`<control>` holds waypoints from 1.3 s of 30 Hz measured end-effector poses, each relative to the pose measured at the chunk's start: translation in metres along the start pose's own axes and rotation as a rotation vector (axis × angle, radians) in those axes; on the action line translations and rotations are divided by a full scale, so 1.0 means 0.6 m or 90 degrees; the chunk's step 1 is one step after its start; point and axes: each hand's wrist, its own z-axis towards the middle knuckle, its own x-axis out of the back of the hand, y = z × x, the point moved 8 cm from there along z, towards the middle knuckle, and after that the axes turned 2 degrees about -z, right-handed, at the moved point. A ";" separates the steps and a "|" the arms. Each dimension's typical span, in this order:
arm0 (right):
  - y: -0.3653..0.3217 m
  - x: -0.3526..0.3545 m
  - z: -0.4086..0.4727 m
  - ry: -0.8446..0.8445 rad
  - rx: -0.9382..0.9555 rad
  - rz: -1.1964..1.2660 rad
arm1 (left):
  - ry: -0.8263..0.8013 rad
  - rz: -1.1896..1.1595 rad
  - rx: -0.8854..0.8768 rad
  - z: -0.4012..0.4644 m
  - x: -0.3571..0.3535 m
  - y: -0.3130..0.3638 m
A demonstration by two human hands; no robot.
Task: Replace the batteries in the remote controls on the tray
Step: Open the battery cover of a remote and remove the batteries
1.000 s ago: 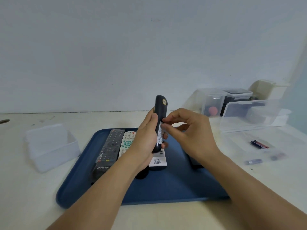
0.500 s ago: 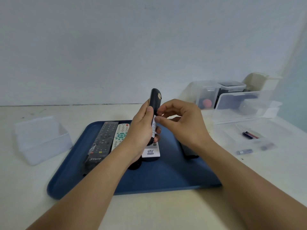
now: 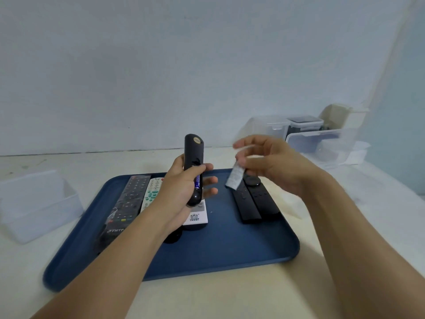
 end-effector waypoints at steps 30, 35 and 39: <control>-0.048 -0.089 -0.027 0.056 0.296 -0.334 | -0.150 -0.127 0.129 -0.016 -0.035 -0.024; -0.049 -0.085 -0.026 0.073 0.292 -0.312 | -0.140 -0.111 0.121 -0.014 -0.032 -0.023; -0.047 -0.087 -0.026 0.079 0.298 -0.319 | -0.148 -0.095 0.110 -0.013 -0.033 -0.026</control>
